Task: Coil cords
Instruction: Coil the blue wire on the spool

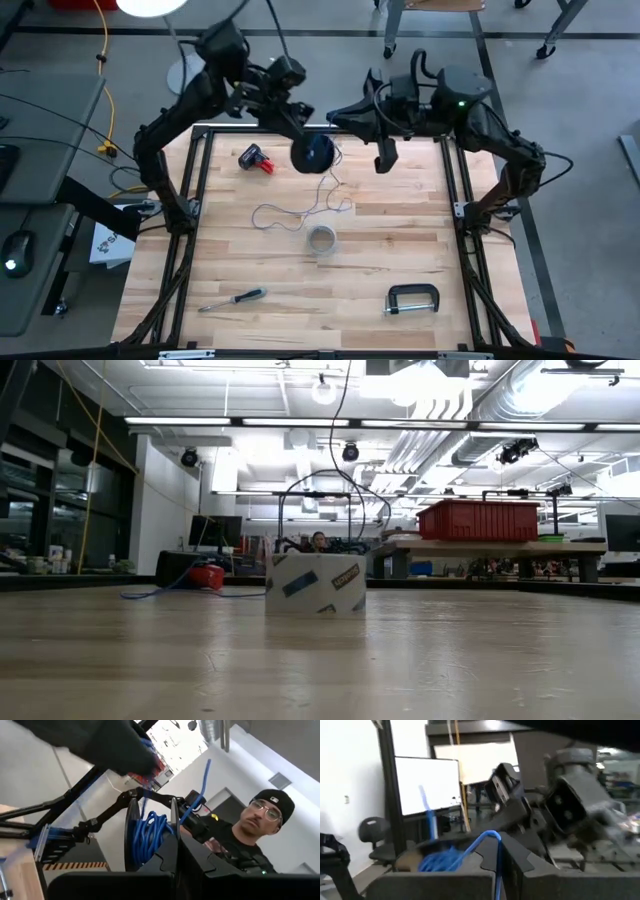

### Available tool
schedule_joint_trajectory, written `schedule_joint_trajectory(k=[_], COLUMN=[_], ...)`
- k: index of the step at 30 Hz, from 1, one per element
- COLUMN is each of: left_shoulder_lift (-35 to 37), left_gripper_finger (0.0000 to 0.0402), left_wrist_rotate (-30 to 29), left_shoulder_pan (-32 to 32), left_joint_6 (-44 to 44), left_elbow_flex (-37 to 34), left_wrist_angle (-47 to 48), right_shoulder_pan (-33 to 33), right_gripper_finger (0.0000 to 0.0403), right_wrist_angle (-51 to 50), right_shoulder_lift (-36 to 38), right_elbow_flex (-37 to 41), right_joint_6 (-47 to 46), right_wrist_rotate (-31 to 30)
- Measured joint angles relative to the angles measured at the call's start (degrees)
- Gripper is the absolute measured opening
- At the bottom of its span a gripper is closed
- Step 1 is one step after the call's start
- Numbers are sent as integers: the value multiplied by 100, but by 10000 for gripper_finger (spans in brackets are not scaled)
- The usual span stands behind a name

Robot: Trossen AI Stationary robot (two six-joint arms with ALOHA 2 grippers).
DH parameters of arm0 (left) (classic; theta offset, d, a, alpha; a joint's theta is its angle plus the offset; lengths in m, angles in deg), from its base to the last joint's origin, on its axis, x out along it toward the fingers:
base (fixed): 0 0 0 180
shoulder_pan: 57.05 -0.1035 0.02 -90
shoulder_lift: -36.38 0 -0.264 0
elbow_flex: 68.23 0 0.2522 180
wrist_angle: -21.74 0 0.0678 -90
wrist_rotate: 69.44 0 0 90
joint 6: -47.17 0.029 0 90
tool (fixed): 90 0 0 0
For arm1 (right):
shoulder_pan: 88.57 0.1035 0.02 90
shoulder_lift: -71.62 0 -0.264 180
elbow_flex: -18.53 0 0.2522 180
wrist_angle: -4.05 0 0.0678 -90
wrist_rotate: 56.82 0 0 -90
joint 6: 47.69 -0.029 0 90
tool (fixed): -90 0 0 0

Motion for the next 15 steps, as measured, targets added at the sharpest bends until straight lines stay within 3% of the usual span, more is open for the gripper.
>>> schedule_joint_trajectory(k=[8, 15], left_shoulder_lift=[-307, -305], left_gripper_finger=[0, 0], left_wrist_rotate=[24, -62], left_shoulder_pan=[230, 229], left_joint_6=[-627, -820], left_elbow_flex=[-2, -2], left_wrist_angle=[-1361, -2262], right_shoulder_pan=[-30, -30], right_gripper_finger=[0, 0], right_wrist_angle=[320, 556], right_shoulder_lift=[-325, -338], right_elbow_flex=[0, 0], right_joint_6=[-371, -386], right_wrist_rotate=[425, 266])
